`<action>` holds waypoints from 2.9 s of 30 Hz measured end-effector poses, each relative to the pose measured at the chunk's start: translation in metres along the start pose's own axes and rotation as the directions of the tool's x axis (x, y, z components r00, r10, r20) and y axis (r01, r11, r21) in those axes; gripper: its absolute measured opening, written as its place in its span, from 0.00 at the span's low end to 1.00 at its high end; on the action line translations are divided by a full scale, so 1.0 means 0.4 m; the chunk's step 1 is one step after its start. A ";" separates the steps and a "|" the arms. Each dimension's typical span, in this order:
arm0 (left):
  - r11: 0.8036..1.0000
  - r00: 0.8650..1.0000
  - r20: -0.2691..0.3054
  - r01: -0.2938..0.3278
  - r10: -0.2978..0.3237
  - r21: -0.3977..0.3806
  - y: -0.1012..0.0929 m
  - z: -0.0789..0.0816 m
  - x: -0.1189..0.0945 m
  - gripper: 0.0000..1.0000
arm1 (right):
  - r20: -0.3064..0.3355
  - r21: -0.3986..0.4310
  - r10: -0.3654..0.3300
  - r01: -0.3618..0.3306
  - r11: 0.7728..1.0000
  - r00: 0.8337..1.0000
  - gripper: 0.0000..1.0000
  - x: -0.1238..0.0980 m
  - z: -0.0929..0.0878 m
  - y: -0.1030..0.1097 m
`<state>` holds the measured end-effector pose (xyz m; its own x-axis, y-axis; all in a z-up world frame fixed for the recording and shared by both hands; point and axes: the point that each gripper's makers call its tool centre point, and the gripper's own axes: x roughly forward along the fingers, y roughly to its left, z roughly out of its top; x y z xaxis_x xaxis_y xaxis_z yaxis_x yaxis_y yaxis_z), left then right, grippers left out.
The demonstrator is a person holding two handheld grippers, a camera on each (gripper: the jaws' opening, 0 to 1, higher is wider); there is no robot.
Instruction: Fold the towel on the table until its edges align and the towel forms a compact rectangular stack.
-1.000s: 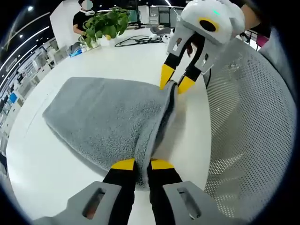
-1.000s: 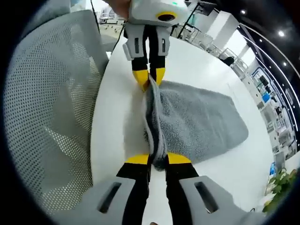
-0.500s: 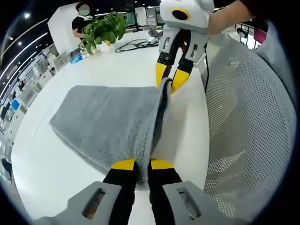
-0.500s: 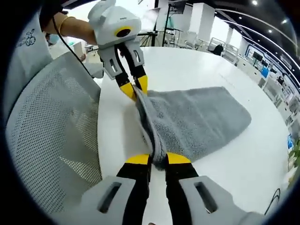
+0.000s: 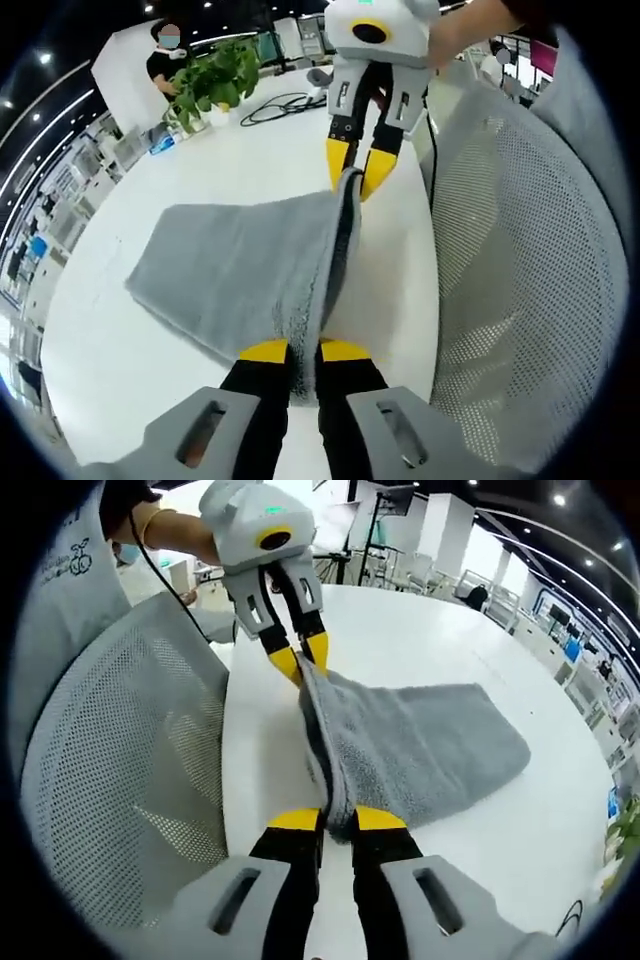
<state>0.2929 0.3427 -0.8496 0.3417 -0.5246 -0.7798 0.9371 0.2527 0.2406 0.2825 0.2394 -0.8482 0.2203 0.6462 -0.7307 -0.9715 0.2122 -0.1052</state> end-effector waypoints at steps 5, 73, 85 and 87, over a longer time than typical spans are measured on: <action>1.000 1.000 0.002 0.013 -0.013 0.009 -0.008 0.016 -0.026 0.08 | 0.013 0.008 0.011 -0.011 1.000 1.000 0.09 -0.022 0.012 0.014; 0.979 0.985 0.113 0.145 -0.129 -0.145 0.090 0.165 -0.150 0.08 | 0.176 0.192 -0.042 0.008 0.981 0.984 0.09 -0.218 0.172 -0.046; 0.957 0.980 0.137 0.170 -0.141 -0.235 0.164 0.162 -0.089 0.09 | 0.214 0.342 -0.118 0.039 0.939 0.970 0.09 -0.184 0.151 -0.156; 0.954 0.981 0.137 0.168 -0.137 -0.249 0.176 0.157 -0.073 0.09 | 0.204 0.345 -0.123 0.046 0.937 0.971 0.09 -0.170 0.144 -0.168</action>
<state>0.3532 0.3246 -0.7735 0.2169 -0.6609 -0.7185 0.9335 0.3556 -0.0453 0.3379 0.2233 -0.7524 0.3510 0.7514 -0.5588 -0.8706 0.4816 0.1007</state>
